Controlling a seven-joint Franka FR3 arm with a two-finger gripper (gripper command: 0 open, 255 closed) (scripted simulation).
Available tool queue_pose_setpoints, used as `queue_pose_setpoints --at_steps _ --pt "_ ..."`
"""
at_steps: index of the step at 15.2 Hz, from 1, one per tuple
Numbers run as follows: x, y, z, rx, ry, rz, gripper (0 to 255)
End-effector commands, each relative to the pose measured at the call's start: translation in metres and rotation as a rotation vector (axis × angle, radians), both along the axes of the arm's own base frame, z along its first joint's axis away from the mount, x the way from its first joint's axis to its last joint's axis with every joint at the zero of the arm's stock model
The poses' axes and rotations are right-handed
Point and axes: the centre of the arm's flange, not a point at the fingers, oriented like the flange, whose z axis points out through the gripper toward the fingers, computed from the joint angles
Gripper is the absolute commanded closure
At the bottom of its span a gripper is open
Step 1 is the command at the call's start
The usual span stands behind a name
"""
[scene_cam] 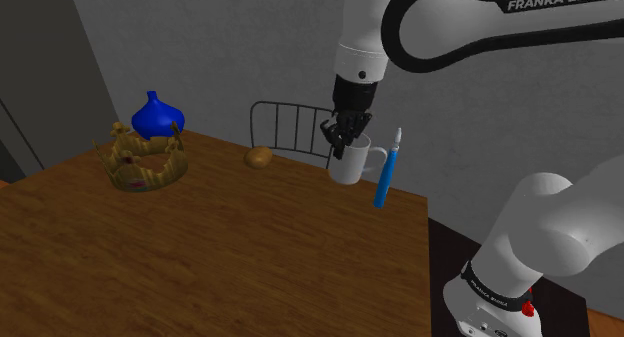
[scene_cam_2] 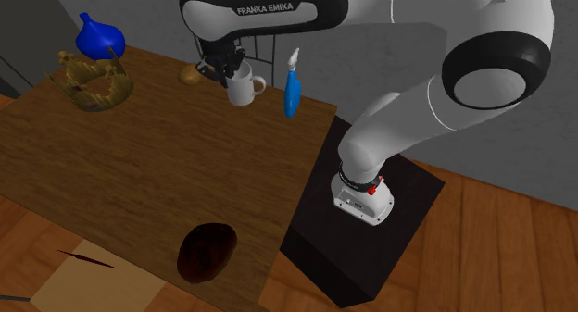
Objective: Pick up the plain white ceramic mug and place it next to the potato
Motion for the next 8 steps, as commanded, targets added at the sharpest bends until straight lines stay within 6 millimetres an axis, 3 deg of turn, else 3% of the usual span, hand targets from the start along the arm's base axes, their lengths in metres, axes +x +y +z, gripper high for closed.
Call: queue_pose_setpoints --at_steps 1,8 --pt "0.026 0.005 0.000 0.001 0.000 0.000 255" --pt "0.117 0.019 0.001 0.001 0.000 0.000 255"
